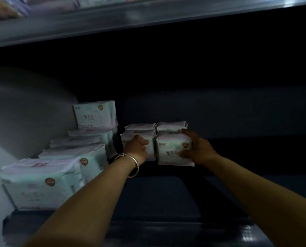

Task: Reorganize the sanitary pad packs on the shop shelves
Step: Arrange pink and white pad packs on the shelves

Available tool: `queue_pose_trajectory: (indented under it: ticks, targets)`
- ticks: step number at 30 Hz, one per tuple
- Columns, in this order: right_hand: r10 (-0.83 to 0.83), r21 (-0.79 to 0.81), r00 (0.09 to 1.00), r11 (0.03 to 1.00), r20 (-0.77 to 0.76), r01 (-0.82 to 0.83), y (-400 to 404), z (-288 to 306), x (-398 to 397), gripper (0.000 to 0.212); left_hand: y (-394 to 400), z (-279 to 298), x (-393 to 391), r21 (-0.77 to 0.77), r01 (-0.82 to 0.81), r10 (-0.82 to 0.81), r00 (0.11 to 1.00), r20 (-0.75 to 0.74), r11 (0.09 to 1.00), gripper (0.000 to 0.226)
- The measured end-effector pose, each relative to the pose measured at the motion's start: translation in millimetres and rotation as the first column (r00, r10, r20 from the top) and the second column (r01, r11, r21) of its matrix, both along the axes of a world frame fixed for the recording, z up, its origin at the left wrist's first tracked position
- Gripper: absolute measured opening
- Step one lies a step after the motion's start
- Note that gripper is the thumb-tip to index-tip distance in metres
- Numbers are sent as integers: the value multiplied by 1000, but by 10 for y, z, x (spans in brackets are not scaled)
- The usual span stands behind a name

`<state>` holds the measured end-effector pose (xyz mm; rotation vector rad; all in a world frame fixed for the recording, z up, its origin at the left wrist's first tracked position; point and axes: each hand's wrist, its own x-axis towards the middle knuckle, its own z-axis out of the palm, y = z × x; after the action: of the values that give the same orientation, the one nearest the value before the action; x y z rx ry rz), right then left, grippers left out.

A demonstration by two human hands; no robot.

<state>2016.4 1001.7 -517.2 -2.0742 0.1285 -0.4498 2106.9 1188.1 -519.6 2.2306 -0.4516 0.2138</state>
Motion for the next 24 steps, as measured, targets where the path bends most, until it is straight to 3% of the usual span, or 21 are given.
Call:
queue_pose_trajectory:
  ticks: [5,24]
  targets:
    - [-74,-159,997,985,-13,71,56,17,231,74,4,-49,66,18,3,-3,999,37,1000,34]
    - [-333,-308,939,888,81,341,191,-69,386,55,26,-95,98,58,18,-21,999,51,998,30]
